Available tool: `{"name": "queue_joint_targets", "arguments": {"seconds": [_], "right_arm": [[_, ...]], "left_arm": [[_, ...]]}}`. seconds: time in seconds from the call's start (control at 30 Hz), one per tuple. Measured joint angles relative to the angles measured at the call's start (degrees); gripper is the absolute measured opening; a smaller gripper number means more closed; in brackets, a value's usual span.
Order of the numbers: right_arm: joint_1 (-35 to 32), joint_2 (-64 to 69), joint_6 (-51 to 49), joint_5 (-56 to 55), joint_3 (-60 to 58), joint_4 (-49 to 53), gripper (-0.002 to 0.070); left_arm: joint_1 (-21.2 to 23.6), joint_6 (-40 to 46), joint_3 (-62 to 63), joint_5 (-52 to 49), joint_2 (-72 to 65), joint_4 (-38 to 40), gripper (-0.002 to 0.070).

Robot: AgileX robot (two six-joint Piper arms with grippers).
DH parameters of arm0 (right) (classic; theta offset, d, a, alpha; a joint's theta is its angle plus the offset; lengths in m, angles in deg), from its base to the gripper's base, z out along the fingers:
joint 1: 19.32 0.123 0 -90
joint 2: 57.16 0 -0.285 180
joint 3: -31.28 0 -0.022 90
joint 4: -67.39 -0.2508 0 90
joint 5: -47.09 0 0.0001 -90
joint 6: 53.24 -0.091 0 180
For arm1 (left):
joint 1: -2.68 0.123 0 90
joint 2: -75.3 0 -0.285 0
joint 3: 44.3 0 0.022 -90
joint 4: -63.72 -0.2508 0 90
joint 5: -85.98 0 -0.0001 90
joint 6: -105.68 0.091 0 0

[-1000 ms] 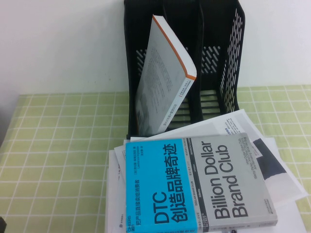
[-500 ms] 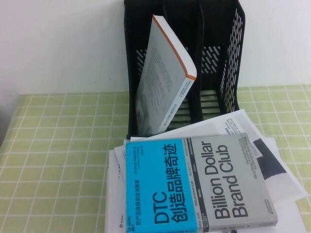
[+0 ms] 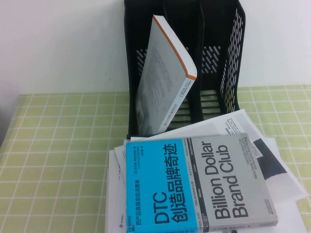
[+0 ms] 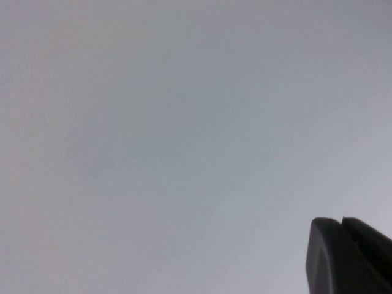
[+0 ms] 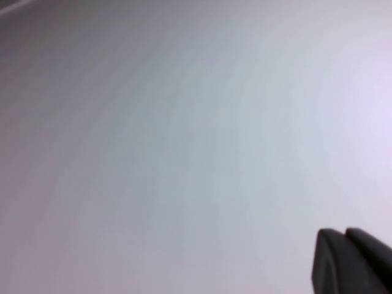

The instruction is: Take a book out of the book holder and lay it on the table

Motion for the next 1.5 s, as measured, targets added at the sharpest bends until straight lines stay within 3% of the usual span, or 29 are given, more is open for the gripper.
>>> {"name": "queue_joint_targets", "arguments": {"seconds": [0.13,0.3,0.5,0.63,0.87,1.03,1.17,1.4,1.5], "right_arm": [[0.0,0.0,-1.5,7.0,10.1,4.4,-0.0002],[0.0,3.2,-9.2,12.4,21.8,20.0,-0.0002],[0.0,13.3,-17.5,28.7,29.7,36.9,-0.0002],[0.0,20.1,-19.7,45.3,31.2,39.3,-0.0002],[0.0,30.4,-19.6,69.0,30.7,30.3,-0.0002],[0.0,32.1,-7.0,74.5,30.1,22.1,-0.0002],[0.0,32.1,-0.6,76.3,30.1,12.6,-0.0002],[0.0,33.5,16.7,80.4,27.9,-18.9,-0.0002],[0.0,36.3,31.0,80.8,25.4,-35.8,-0.0002]], "left_arm": [[0.0,0.0,8.4,-11.1,0.0,-8.7,-0.0002],[0.0,0.0,18.1,-25.4,-0.3,-21.0,-0.0002],[0.0,0.0,23.3,-39.4,-6.1,-23.6,-0.0003],[0.0,0.0,23.8,-50.2,-12.0,-23.5,-0.0003],[0.0,3.6,23.8,-66.5,-22.0,-22.0,-0.0003],[0.0,12.7,23.8,-66.6,-23.8,-19.9,-0.0003],[0.0,14.8,23.8,-63.1,-23.8,-17.4,-0.0003],[-2.2,15.5,23.8,-53.8,-24.1,-11.7,-0.0003],[-4.0,16.5,23.8,-51.6,-25.8,-8.4,-0.0003]]}}
